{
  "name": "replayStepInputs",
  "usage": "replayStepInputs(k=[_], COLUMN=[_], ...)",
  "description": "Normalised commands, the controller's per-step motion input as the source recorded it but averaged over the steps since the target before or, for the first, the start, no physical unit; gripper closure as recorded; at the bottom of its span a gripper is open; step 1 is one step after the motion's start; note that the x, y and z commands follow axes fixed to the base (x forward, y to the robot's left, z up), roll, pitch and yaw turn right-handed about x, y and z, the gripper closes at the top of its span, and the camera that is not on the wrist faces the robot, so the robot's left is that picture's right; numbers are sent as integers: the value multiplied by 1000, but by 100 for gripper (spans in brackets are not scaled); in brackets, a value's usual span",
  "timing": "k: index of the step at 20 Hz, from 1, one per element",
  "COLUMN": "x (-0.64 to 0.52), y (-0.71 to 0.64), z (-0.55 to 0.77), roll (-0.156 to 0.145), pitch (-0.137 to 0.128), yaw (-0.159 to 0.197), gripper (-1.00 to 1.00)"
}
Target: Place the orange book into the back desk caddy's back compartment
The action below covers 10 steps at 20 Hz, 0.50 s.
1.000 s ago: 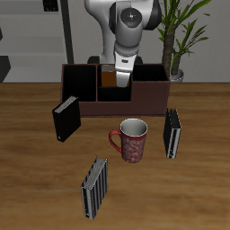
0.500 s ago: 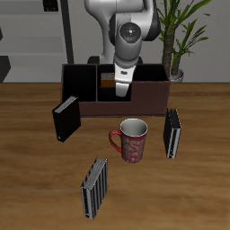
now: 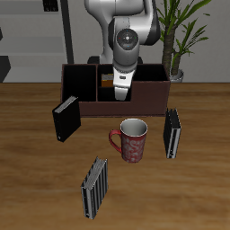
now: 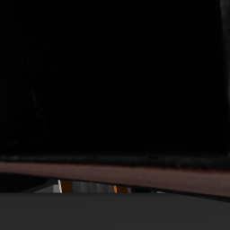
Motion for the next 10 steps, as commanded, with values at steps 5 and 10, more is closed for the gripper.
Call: replayStepInputs(k=[5,10], x=[89,20], y=[-44,18], z=[190,47], roll=[4,11], pitch=[-22,-3], yaw=[-76,-28], gripper=[-100,-100])
